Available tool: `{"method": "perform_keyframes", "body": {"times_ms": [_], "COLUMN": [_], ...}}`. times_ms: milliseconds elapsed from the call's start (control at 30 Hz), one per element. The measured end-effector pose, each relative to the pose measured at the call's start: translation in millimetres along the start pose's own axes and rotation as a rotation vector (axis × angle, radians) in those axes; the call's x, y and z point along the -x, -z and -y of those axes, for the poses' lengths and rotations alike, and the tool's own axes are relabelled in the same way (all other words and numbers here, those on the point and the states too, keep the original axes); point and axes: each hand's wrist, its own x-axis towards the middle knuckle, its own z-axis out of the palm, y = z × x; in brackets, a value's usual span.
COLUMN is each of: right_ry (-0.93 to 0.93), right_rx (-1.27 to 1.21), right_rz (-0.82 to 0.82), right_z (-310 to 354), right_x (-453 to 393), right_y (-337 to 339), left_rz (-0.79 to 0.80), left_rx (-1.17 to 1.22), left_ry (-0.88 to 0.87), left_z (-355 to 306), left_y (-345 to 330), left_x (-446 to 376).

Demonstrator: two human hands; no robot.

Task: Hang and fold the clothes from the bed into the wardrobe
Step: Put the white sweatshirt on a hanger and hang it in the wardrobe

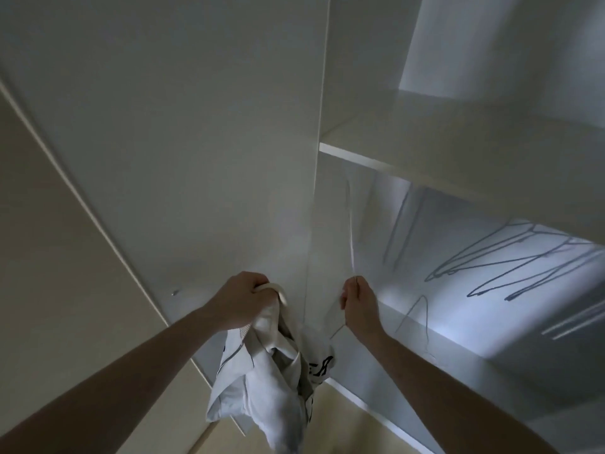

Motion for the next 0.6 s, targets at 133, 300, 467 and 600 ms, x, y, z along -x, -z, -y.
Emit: {"method": "perform_keyframes", "body": {"times_ms": [133,300,467,600], "right_ry": [0.010,0.058,0.035,0.021], "right_rx": [0.041,0.116,0.126,0.158], "right_rz": [-0.053,-0.110,-0.161,-0.164], "right_z": [-8,-8,-10,-9], "right_x": [62,156,251,301], "right_y": [15,32,42,41], "left_rz": [0.055,0.127,0.200,0.287], "left_rx": [-0.012,0.072,0.083,0.095], "left_ry": [-0.071,-0.129,-0.221,-0.328], "left_z": [9,16,17,-4], "left_y": [3,8,11,11], "left_x": [16,44,87,123]}}
